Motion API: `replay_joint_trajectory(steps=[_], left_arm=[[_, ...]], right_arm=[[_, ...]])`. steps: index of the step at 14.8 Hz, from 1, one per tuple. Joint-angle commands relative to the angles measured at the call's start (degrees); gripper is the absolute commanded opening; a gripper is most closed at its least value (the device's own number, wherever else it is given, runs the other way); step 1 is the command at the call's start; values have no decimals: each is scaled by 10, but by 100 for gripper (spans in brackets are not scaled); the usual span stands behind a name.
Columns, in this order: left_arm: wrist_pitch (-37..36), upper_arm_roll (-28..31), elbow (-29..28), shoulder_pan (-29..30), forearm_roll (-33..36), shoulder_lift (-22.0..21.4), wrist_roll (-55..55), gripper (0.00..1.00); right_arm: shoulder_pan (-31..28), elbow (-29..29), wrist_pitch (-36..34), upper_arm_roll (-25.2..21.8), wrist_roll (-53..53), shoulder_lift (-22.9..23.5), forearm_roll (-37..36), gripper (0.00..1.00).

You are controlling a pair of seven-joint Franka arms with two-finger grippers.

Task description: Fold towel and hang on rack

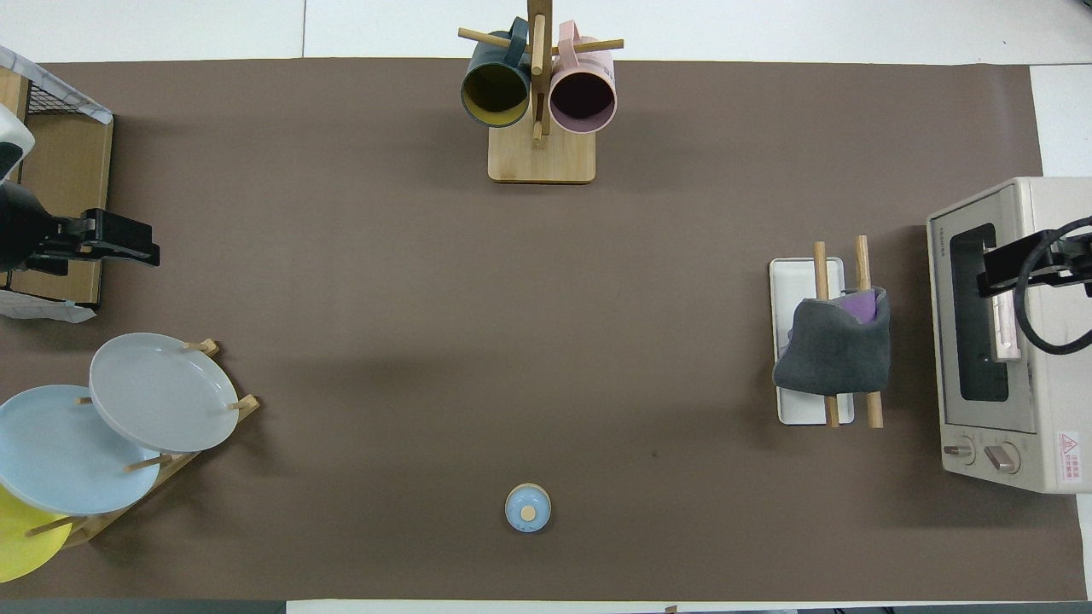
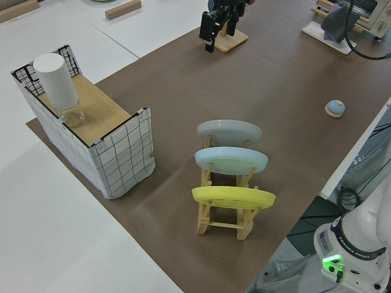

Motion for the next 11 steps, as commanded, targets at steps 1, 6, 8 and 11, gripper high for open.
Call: replay_joint_trajectory(steps=[1,6,8,11], left_arm=[[5,7,-10,-4,-3,-11,6,100],[6,7,-9,-4,-3,-11,6,100],[6,7,-9,-4,-3,-11,6,100],[6,7,-10,-4,-3,-10,6,100]], right_arm=[[-2,7,2,5,0,2,-2,100],[-3,6,3,6,18,2,-2,100],[-5,6,5,6,13,2,-2,100],[-3,5,13,6,14,2,-3,100]])
